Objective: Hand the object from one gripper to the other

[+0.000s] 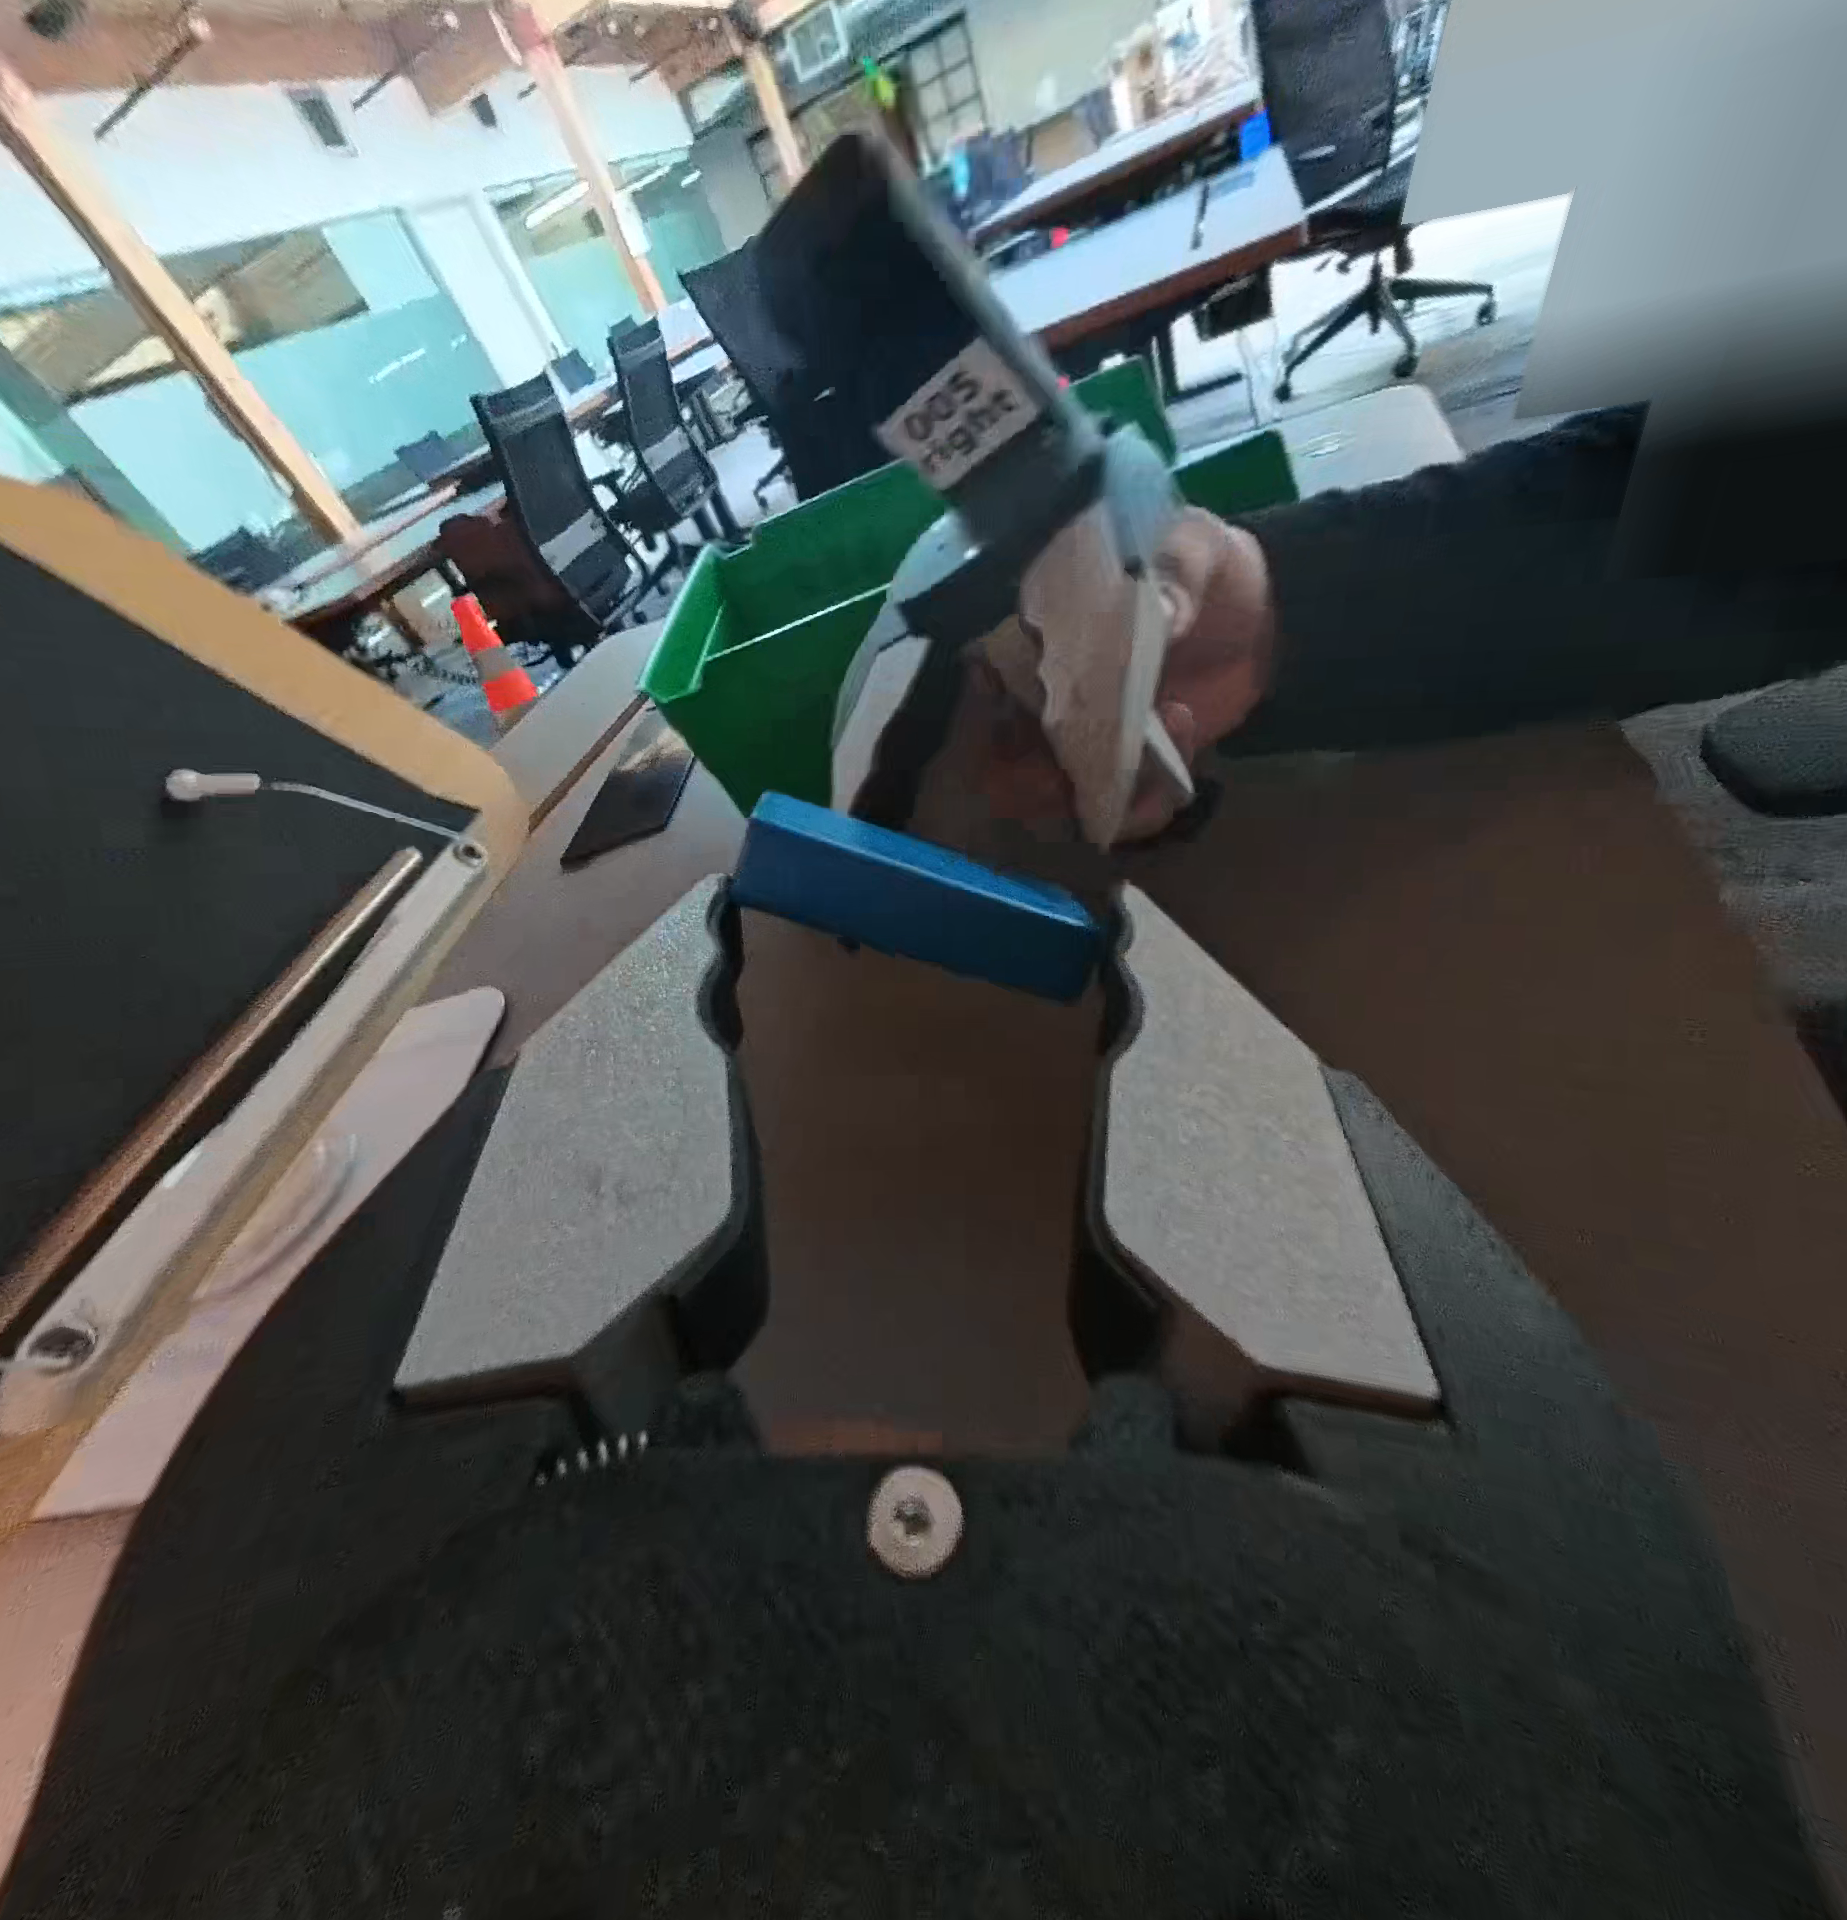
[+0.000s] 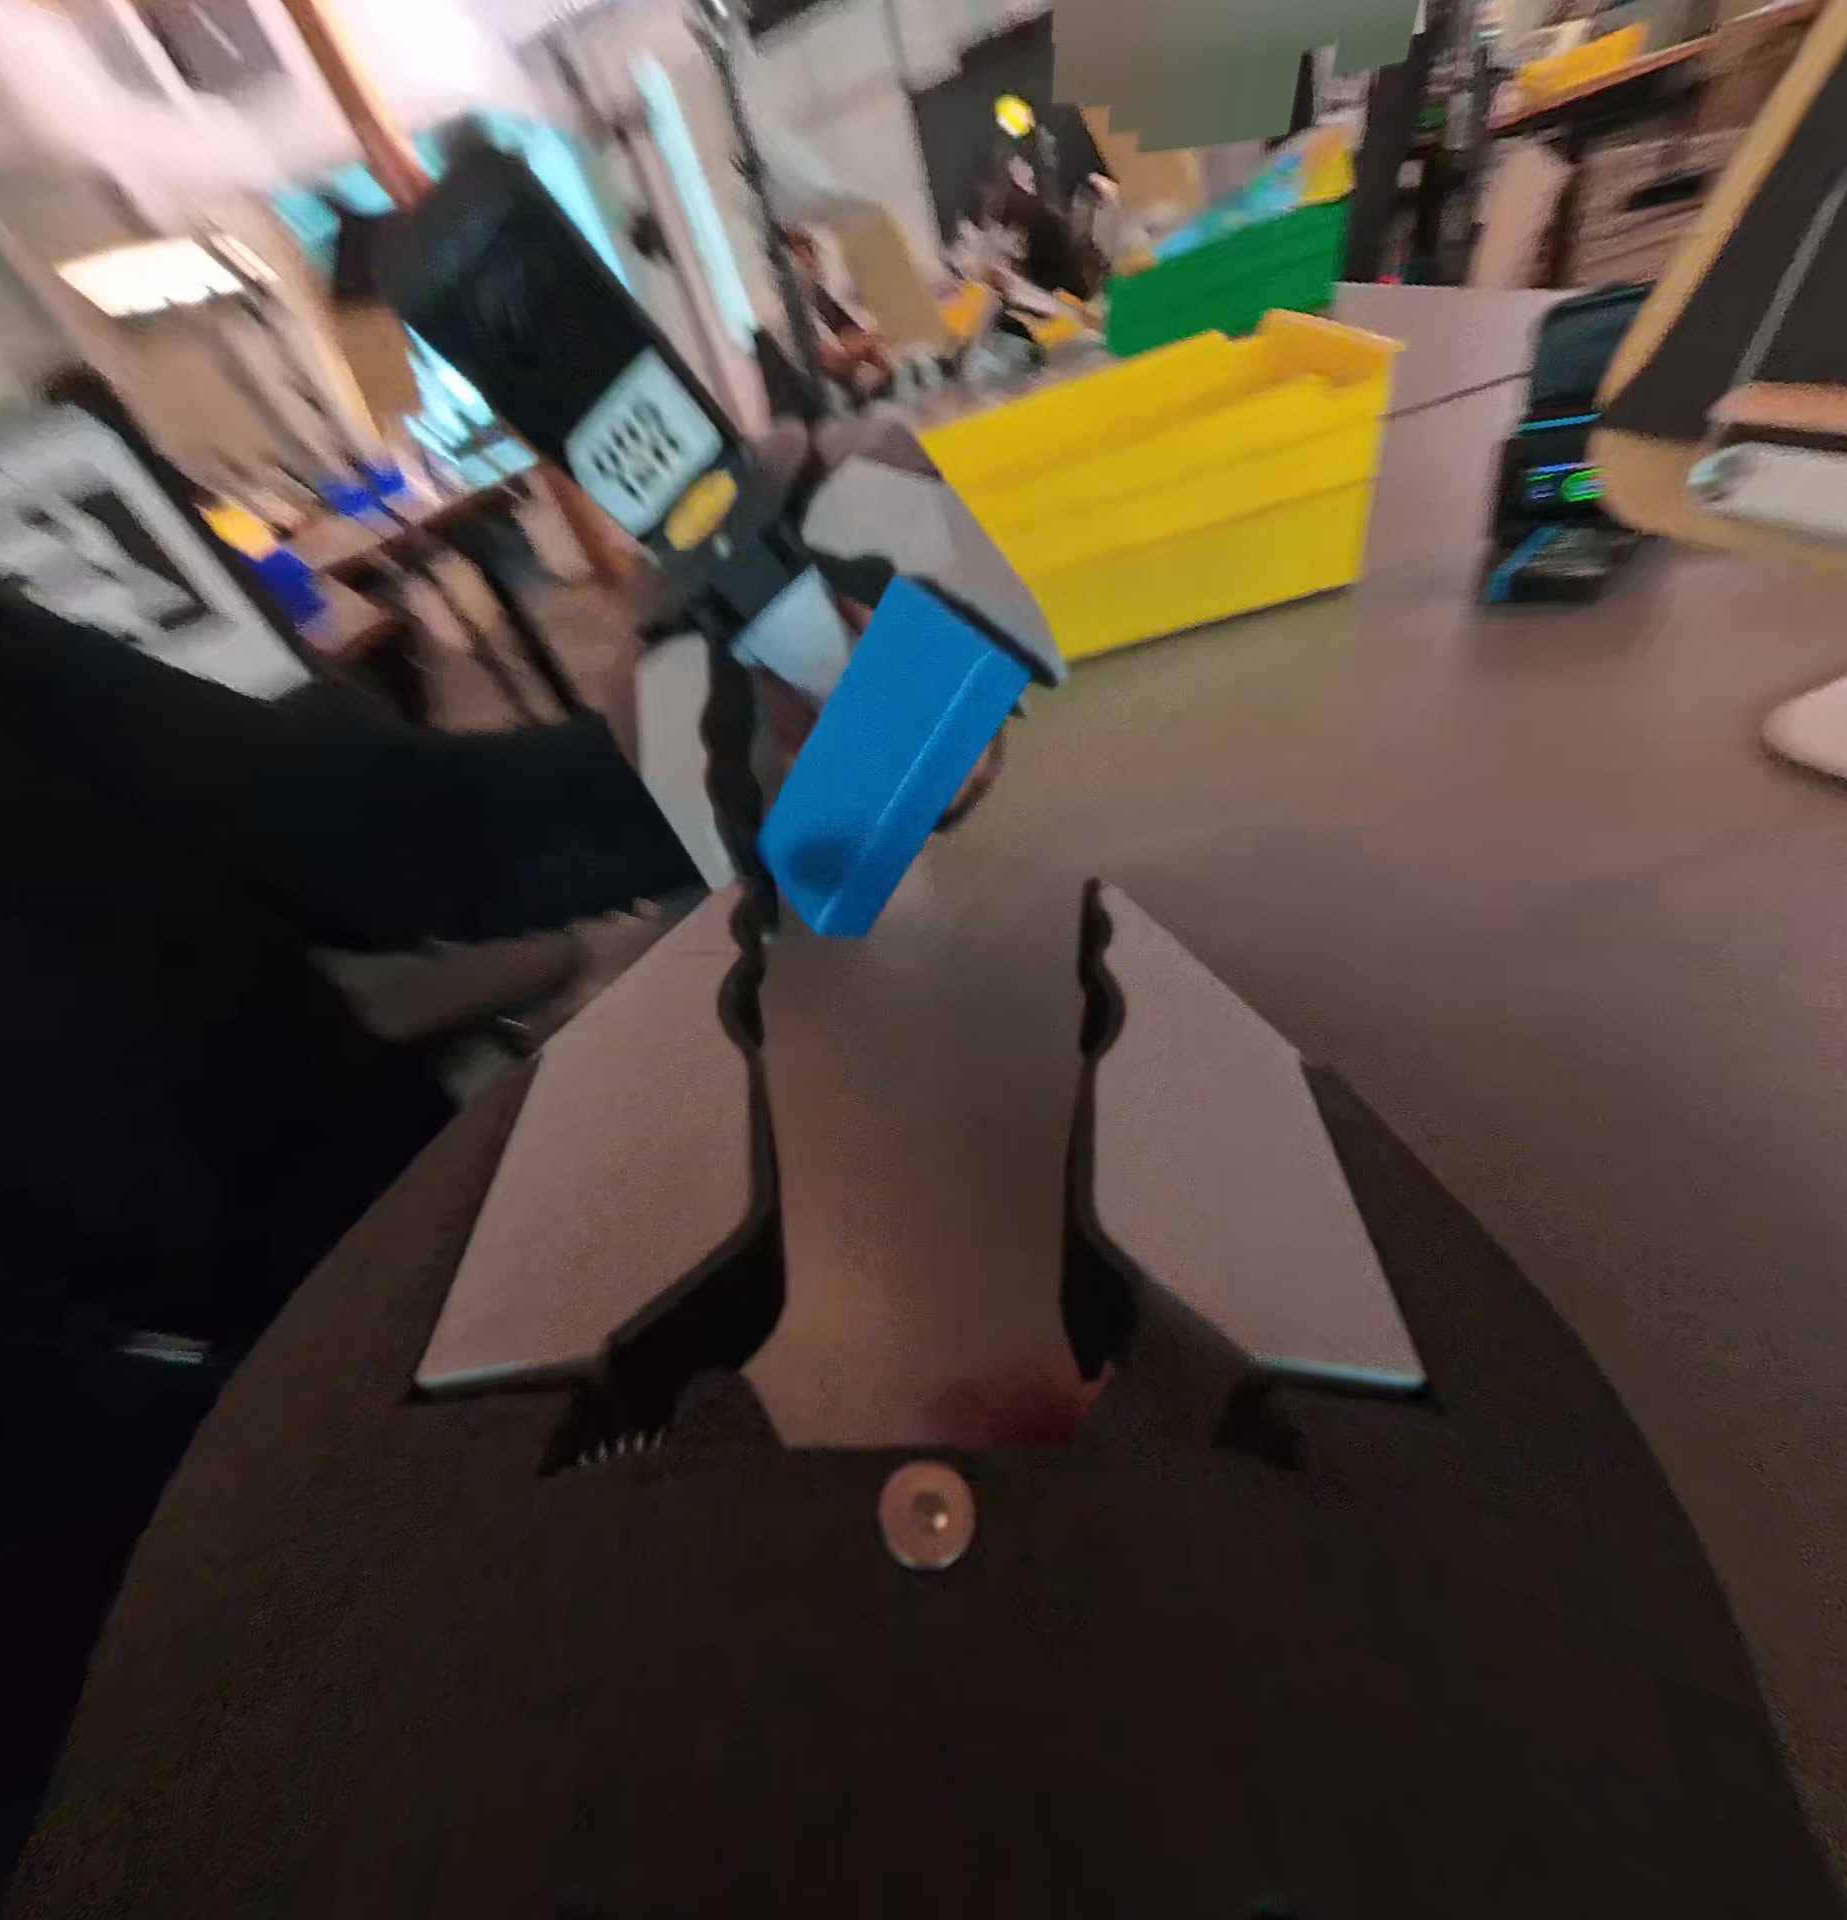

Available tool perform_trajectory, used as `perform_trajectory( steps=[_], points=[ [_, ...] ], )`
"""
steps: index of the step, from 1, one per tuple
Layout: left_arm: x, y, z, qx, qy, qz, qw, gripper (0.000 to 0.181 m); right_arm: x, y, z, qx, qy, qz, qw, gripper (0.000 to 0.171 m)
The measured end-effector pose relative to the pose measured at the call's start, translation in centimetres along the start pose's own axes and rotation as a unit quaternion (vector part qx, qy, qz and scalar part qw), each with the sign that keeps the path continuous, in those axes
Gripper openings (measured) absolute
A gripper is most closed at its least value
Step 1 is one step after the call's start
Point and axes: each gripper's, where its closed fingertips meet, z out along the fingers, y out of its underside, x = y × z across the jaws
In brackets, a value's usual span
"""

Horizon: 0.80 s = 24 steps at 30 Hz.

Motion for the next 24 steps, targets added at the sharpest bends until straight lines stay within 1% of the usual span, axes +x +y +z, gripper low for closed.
perform_trajectory(
  steps=[1, 2, 3, 4, 6, 7, 9, 11, 12, 13, 14, 15, 16, 17, 18, 19, 20, 21, 22, 23, 24],
  points=[
    [0.6, -0.3, 0.0, 0.01, 0.01, 0.019, 1.0, 0.067, -0.7, -0.4, 0.0, 0.015, -0.036, 0.033, 0.999, 0.064],
    [1.0, -0.3, 0.0, 0.011, 0.013, 0.034, 0.999, 0.067, -1.6, -0.5, 0.0, 0.021, -0.074, 0.053, 0.996, 0.065],
    [1.2, -0.2, 0.2, 0.006, 0.013, 0.045, 0.999, 0.067, -2.4, -0.5, 0.3, 0.019, -0.102, 0.061, 0.993, 0.057],
    [1.3, -0.2, 0.4, 0.006, 0.009, 0.056, 0.998, 0.067, -2.7, -0.3, 0.7, 0.016, -0.108, 0.06, 0.992, 0.03],
    [1.4, -0.3, 0.3, 0.017, 0.003, 0.07, 0.997, 0.067, -2.7, -0.3, 1.4, 0.018, -0.101, 0.054, 0.993, 0.023],
    [1.1, -0.2, 0.1, 0.015, 0.0, 0.058, 0.998, 0.067, -2.7, -0.8, 1.3, 0.032, -0.105, 0.057, 0.992, 0.016],
    [0.6, 0.1, -0.1, 0.017, -0.006, 0.033, 0.999, 0.055, -2.5, -1.8, 0.8, 0.063, -0.1, 0.048, 0.992, 0.011],
    [-0.4, 0.4, -0.3, 0.017, -0.023, 0.0, 1.0, 0.055, -1.4, -1.7, 0.5, 0.057, -0.05, 0.006, 0.997, 0.012],
    [-0.6, 0.7, -0.4, 0.012, -0.015, -0.023, 1.0, 0.044, -0.8, -1.5, 0.5, 0.046, -0.016, -0.025, 0.999, 0.011],
    [-0.6, 0.9, -0.4, 0.013, -0.005, -0.045, 0.999, 0.039, -0.3, -1.4, 0.4, 0.038, 0.014, -0.054, 0.998, 0.012],
    [-1.0, 1.2, -0.4, 0.012, -0.009, -0.07, 0.997, 0.04, 0.5, -1.2, 0.4, 0.026, 0.056, -0.083, 0.995, 0.011],
    [-1.4, 1.8, -0.4, 0.0, -0.01, -0.1, 0.995, 0.046, 1.9, -1.0, 0.2, 0.007, 0.119, -0.123, 0.985, 0.011],
    [-1.7, 2.4, -0.3, -0.014, -0.005, -0.133, 0.991, 0.053, 3.4, -0.8, -0.1, -0.016, 0.189, -0.182, 0.965, 0.01],
    [-1.9, 2.9, -0.3, -0.02, 0.0, -0.174, 0.984, 0.054, 4.6, -0.9, -0.7, -0.042, 0.258, -0.259, 0.93, 0.011],
    [-1.7, 3.1, -0.3, -0.02, 0.018, -0.217, 0.976, 0.058, 5.4, -1.0, -1.2, -0.069, 0.317, -0.342, 0.882, 0.011],
    [-1.7, 3.1, -0.2, -0.013, 0.027, -0.256, 0.966, 0.06, 5.6, -1.1, -1.3, -0.093, 0.354, -0.412, 0.834, 0.011],
    [-2.1, 2.9, -0.1, -0.002, 0.022, -0.286, 0.958, 0.061, 5.5, -1.0, -1.0, -0.112, 0.374, -0.46, 0.798, 0.011],
    [-2.6, 2.8, 0.0, 0.01, 0.008, -0.304, 0.953, 0.063, 5.3, -0.9, -0.5, -0.123, 0.387, -0.492, 0.77, 0.011],
    [-2.9, 2.5, 0.2, 0.016, -0.006, -0.309, 0.951, 0.063, 5.1, -0.9, 0.0, -0.131, 0.397, -0.513, 0.75, 0.011],
    [-3.1, 2.5, 0.5, 0.013, -0.023, -0.302, 0.953, 0.063, 4.8, -1.0, 0.6, -0.133, 0.405, -0.524, 0.737, 0.011],
    [-3.3, 2.7, 0.7, 0.002, -0.042, -0.286, 0.957, 0.054, 4.6, -1.1, 1.1, -0.132, 0.407, -0.529, 0.732, 0.011]
  ],
)
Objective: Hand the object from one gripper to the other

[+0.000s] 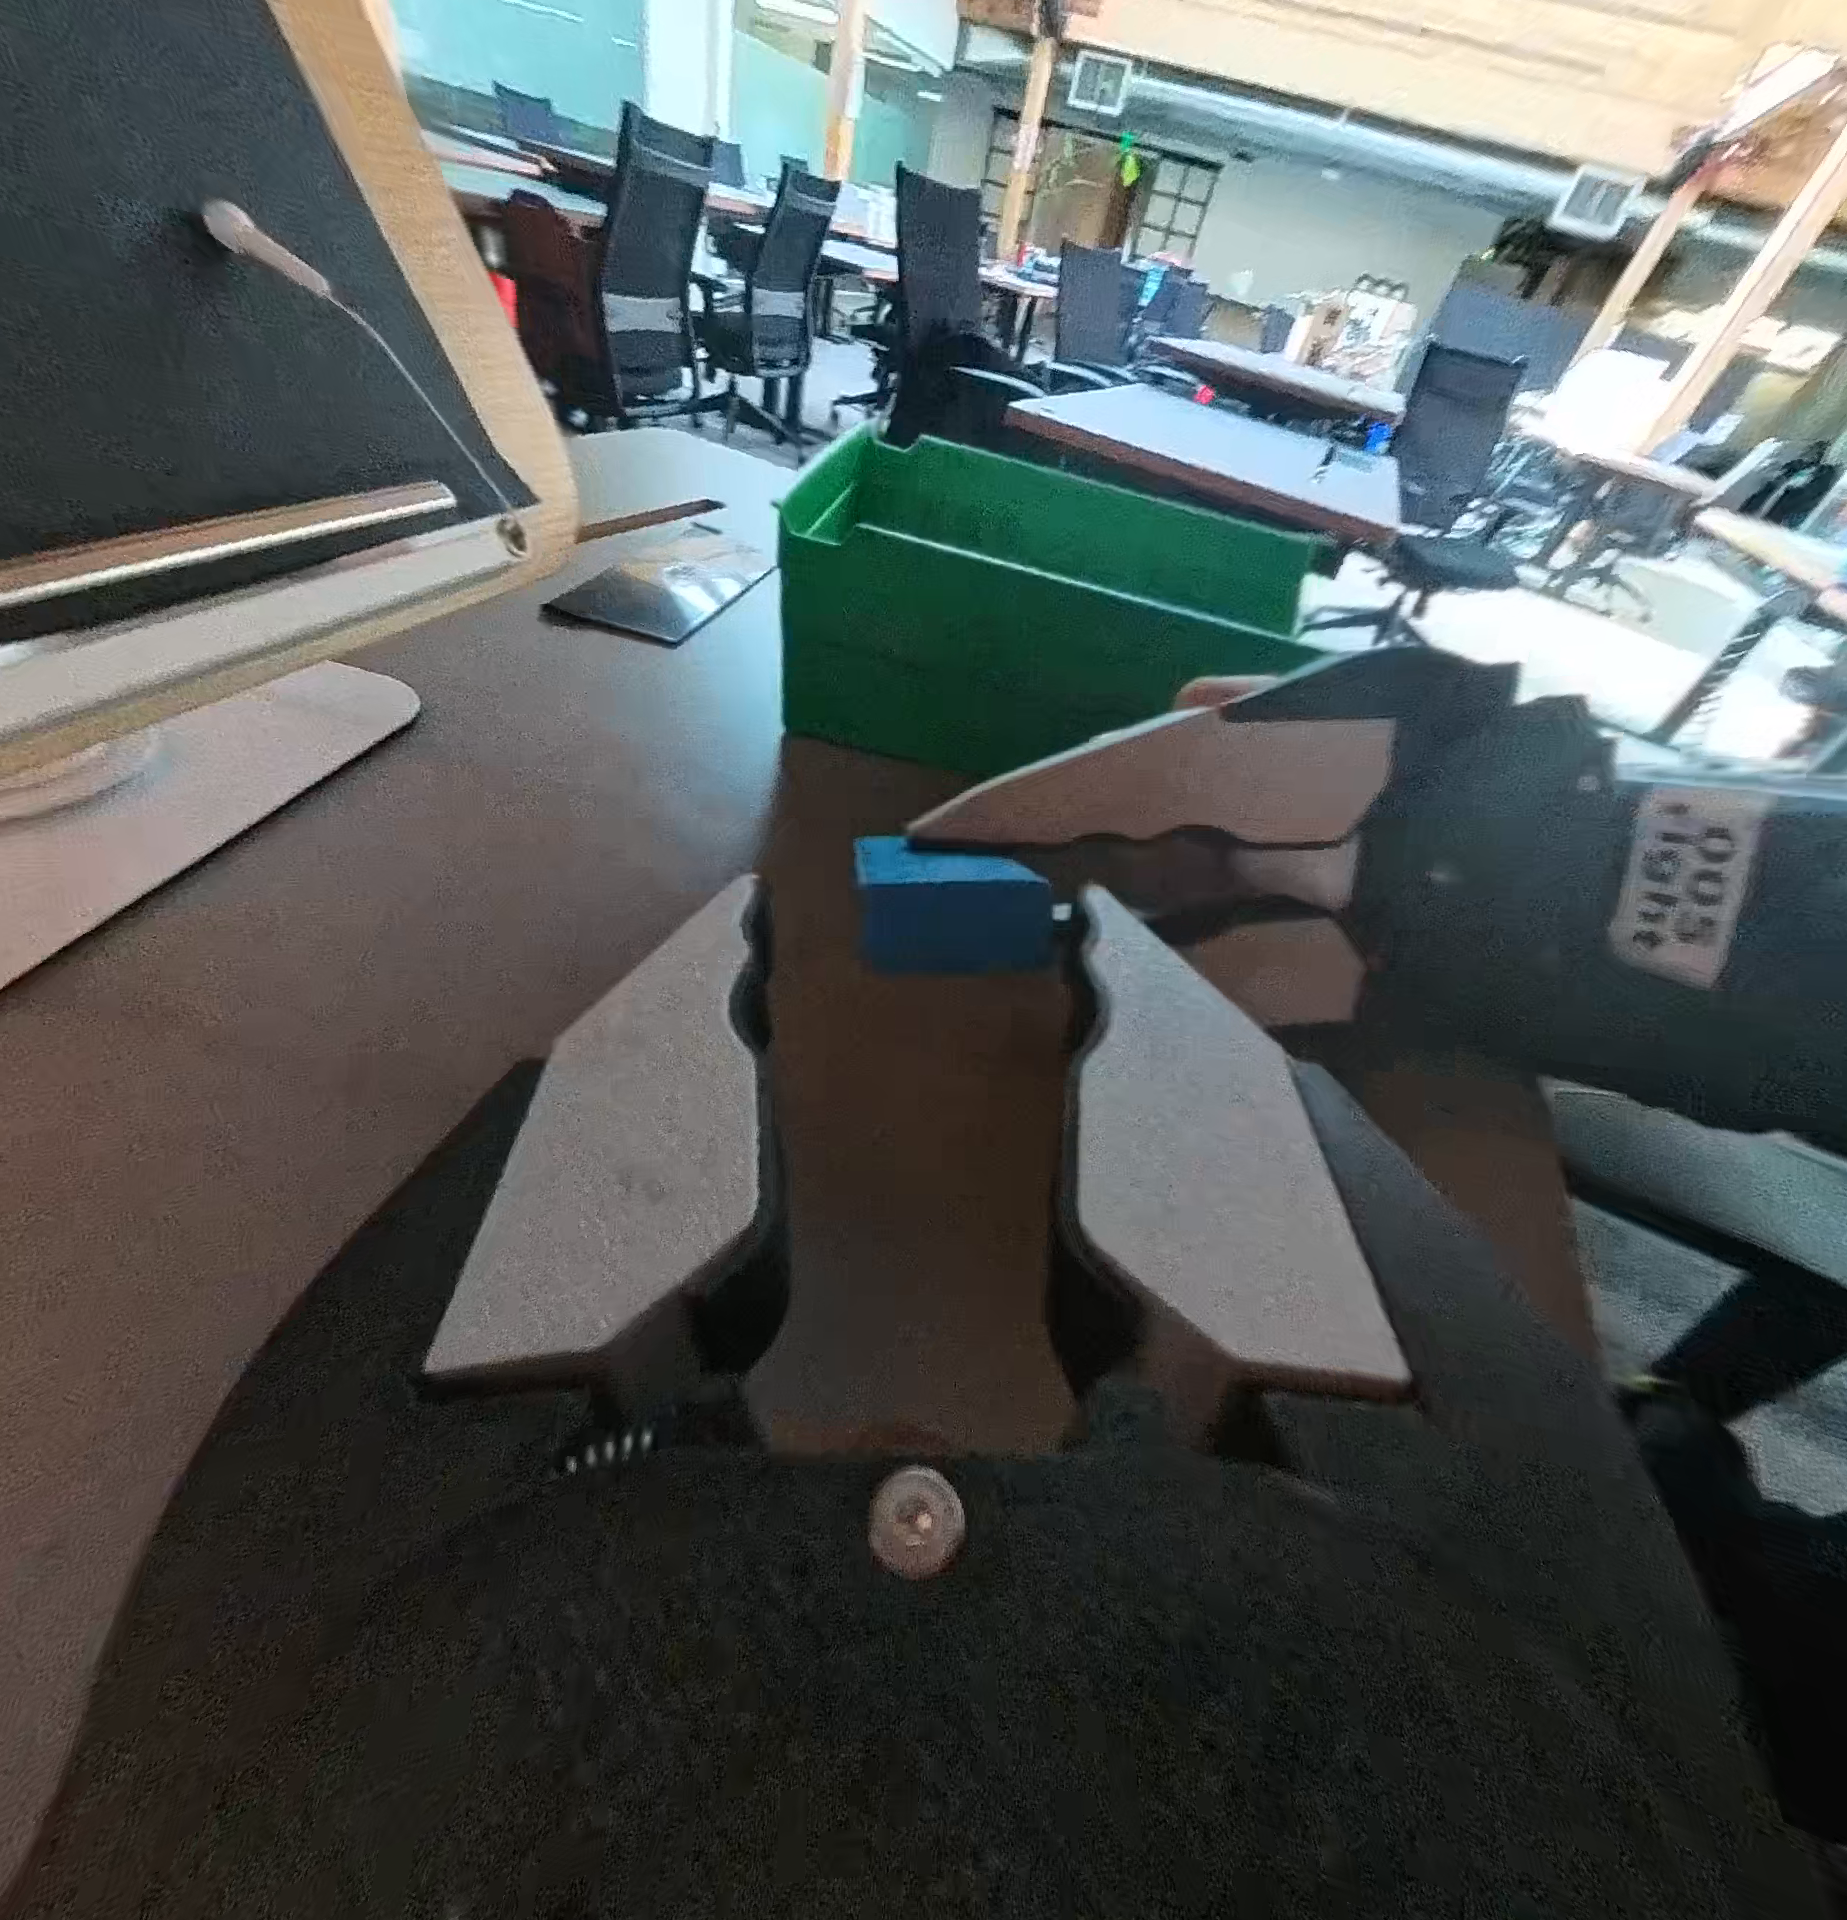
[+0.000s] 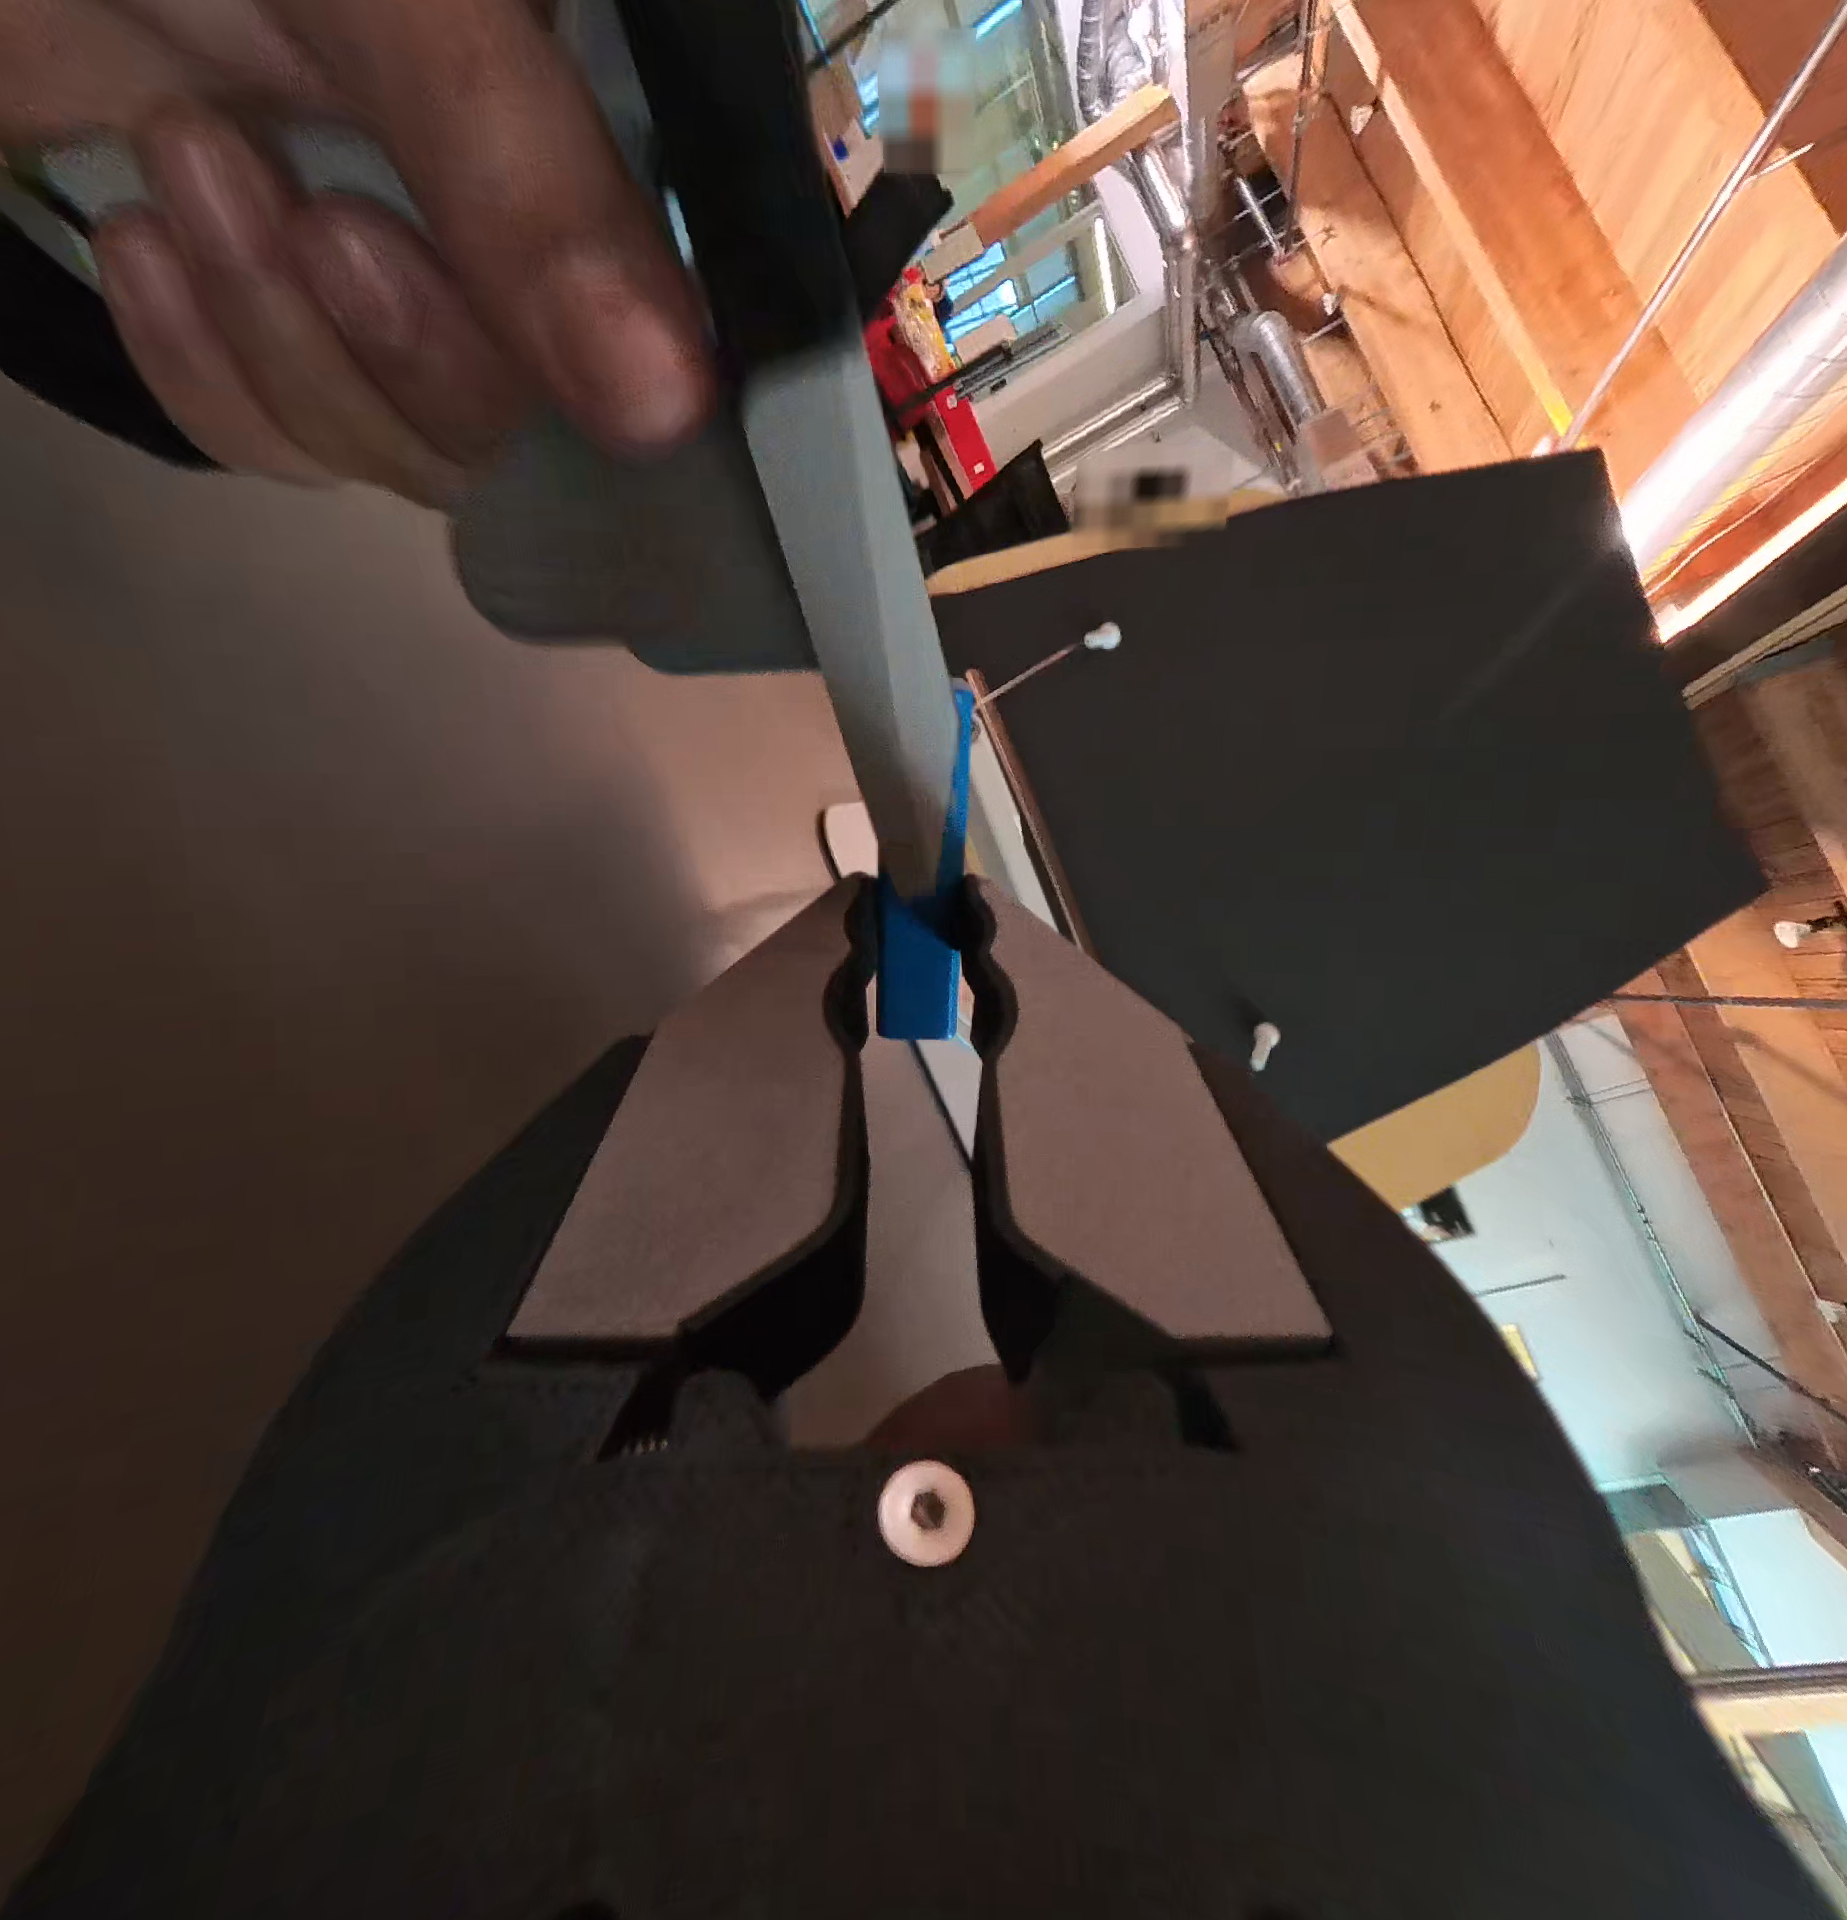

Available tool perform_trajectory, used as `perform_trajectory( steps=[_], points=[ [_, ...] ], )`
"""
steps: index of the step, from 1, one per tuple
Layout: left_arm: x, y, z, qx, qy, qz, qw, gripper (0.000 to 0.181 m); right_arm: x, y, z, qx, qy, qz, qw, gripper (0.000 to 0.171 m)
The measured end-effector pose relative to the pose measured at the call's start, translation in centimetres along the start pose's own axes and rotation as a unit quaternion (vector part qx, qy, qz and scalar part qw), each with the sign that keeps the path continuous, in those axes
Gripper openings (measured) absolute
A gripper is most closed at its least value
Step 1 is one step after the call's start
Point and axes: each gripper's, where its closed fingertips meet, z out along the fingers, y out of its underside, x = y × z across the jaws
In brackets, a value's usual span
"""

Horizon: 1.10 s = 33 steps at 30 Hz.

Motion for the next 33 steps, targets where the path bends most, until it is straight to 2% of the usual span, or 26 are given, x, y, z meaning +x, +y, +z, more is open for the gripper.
perform_trajectory(
  steps=[1, 5, 6, 8, 10, 12, 14, 17, 20, 23, 25, 28, 33],
  points=[
    [0.0, 0.2, 0.1, -0.008, -0.012, 0.028, 1.0, 0.034, -0.1, -0.4, 0.1, 0.001, 0.002, 0.0, 1.0, 0.011],
    [0.0, 0.4, 0.0, -0.036, -0.051, 0.133, 0.989, 0.032, -0.5, -0.4, 0.3, -0.003, 0.0, 0.007, 1.0, 0.014],
    [-0.2, 0.8, -0.1, -0.055, -0.064, 0.173, 0.981, 0.032, -1.0, -0.3, 0.3, -0.003, -0.009, 0.005, 1.0, 0.02],
    [-0.7, 1.6, -0.3, -0.11, -0.088, 0.275, 0.951, 0.031, -2.1, 0.1, 0.1, 0.002, -0.05, 0.013, 0.999, 0.031],
    [0.2, 2.1, -0.7, -0.135, -0.075, 0.389, 0.908, 0.031, -3.0, 0.5, -0.5, 0.013, -0.116, 0.069, 0.991, 0.042],
    [2.5, 3.1, -1.1, -0.142, -0.012, 0.492, 0.859, 0.031, -3.2, 0.6, -1.1, 0.028, -0.169, 0.145, 0.974, 0.052],
    [4.3, 3.7, -1.4, -0.132, 0.036, 0.554, 0.822, 0.032, -3.4, 0.1, -1.9, 0.052, -0.219, 0.19, 0.956, 0.063],
    [5.2, 3.6, -1.4, -0.123, 0.062, 0.587, 0.798, 0.032, -4.0, -0.5, -2.8, 0.074, -0.243, 0.175, 0.951, 0.053],
    [5.3, 4.1, -1.2, -0.128, 0.072, 0.607, 0.781, 0.031, -5.1, -1.0, -3.2, 0.083, -0.252, 0.13, 0.955, 0.032],
    [5.2, 4.9, -1.3, -0.131, 0.083, 0.606, 0.781, 0.032, -6.2, -0.6, -3.2, 0.066, -0.268, 0.103, 0.956, 0.031],
    [4.5, 4.7, -1.2, -0.123, 0.062, 0.596, 0.791, 0.032, -6.1, -0.3, -3.0, 0.055, -0.263, 0.093, 0.959, 0.03],
    [3.3, 3.5, -0.9, -0.085, 0.024, 0.523, 0.848, 0.033, -4.6, 0.1, -2.5, 0.044, -0.22, 0.081, 0.971, 0.03],
    [0.9, 1.6, -1.3, -0.076, 0.004, 0.321, 0.944, 0.063, -0.8, 1.1, -1.4, 0.014, -0.089, 0.043, 0.995, 0.03]
  ],
)
